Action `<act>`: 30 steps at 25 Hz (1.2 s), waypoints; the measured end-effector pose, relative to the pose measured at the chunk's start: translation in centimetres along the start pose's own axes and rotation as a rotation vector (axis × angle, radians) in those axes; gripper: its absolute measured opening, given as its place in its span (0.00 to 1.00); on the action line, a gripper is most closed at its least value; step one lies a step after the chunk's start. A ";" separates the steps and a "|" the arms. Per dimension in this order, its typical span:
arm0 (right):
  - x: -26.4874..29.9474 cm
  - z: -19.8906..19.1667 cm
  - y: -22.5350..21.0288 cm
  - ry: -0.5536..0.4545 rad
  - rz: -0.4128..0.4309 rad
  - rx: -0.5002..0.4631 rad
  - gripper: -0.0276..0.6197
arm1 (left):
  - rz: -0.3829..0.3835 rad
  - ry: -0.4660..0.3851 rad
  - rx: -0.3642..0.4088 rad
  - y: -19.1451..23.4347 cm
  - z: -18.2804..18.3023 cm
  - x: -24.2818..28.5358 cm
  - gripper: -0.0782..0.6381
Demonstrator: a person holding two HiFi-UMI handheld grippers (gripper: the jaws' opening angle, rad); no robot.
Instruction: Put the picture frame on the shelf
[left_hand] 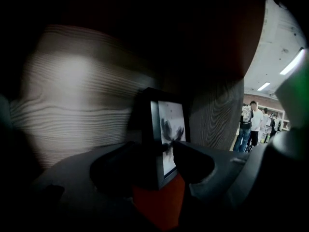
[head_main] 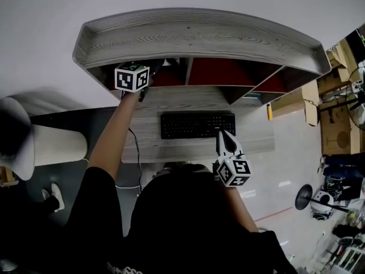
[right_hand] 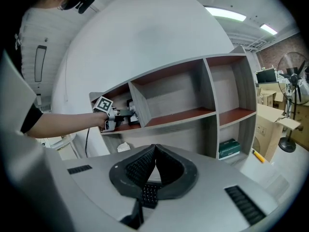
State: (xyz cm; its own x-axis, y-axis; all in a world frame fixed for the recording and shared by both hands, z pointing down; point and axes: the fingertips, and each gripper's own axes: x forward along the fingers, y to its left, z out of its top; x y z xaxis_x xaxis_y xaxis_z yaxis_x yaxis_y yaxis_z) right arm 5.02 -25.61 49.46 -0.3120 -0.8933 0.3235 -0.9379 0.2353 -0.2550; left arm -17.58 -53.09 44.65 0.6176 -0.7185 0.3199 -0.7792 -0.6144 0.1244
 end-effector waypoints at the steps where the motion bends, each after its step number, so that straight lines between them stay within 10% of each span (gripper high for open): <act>1: -0.1 -0.2 0.0 0.002 -0.002 0.004 0.06 | 0.004 -0.012 -0.011 0.2 0.1 -0.4 0.47; 21: -4.8 0.4 3.7 0.053 -0.037 -0.165 0.06 | 0.059 -0.249 -0.199 -8.8 -7.8 -20.5 0.46; 30: -5.6 0.5 4.4 0.008 0.106 -0.143 0.06 | 0.075 -0.256 -0.300 -18.3 -13.8 -25.5 0.20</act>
State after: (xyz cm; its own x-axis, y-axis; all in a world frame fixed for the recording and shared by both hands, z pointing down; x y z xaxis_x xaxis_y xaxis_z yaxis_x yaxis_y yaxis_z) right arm 2.66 -19.79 46.08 -0.4114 -0.8574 0.3090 -0.9113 0.3810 -0.1560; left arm -20.50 -19.01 47.14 0.5352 -0.8389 0.0992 -0.7963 -0.4619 0.3905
